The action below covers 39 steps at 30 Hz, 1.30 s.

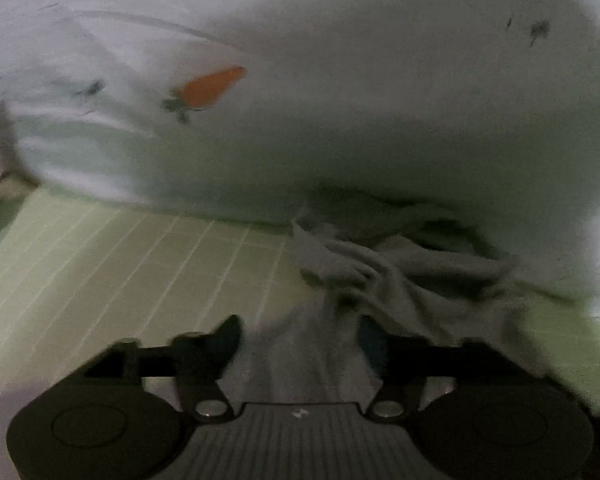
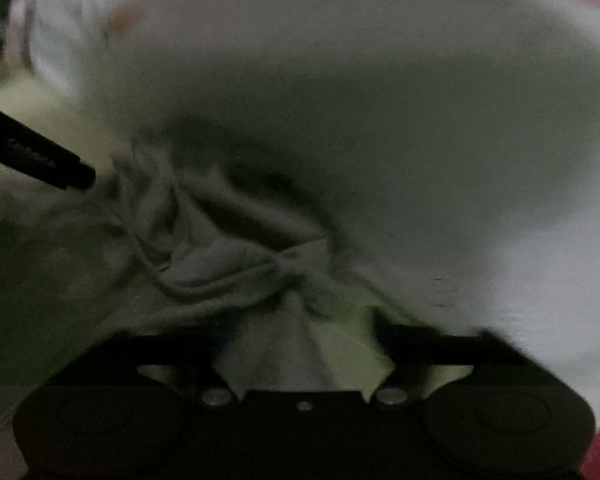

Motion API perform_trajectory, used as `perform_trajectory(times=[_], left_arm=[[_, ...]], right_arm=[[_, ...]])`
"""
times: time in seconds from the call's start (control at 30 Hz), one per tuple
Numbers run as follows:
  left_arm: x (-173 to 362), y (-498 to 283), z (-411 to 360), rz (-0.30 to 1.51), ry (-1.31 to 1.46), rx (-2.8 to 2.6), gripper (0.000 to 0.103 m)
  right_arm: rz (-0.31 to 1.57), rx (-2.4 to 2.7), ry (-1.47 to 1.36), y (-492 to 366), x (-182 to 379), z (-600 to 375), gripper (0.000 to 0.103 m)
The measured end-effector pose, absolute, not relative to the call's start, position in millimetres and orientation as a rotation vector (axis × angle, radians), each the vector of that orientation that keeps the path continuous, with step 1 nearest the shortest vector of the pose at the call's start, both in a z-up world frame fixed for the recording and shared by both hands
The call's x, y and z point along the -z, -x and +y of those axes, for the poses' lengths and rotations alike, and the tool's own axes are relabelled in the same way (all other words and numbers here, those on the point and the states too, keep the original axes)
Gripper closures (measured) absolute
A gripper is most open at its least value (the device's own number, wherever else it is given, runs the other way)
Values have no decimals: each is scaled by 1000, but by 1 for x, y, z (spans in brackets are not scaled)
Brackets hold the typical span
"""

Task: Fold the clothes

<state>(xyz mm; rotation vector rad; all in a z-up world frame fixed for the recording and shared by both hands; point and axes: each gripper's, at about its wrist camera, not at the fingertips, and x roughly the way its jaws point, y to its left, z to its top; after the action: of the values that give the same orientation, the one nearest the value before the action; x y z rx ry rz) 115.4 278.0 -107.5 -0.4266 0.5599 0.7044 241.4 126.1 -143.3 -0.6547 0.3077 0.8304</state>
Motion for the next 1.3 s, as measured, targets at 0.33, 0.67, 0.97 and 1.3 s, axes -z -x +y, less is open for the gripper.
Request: perform_trajectory(times=[0.33, 0.67, 0.97, 1.3], left_arm=[[120, -6, 71, 826, 442, -547, 9], [131, 13, -4, 947, 350, -678, 0], [132, 4, -8, 954, 351, -738, 0], [132, 2, -8, 963, 371, -749, 0]], right_arm=[[764, -533, 384, -219, 168, -137, 4], [787, -74, 94, -255, 181, -305, 0], [811, 28, -45, -274, 183, -366, 10], [712, -121, -51, -231, 149, -370, 87]])
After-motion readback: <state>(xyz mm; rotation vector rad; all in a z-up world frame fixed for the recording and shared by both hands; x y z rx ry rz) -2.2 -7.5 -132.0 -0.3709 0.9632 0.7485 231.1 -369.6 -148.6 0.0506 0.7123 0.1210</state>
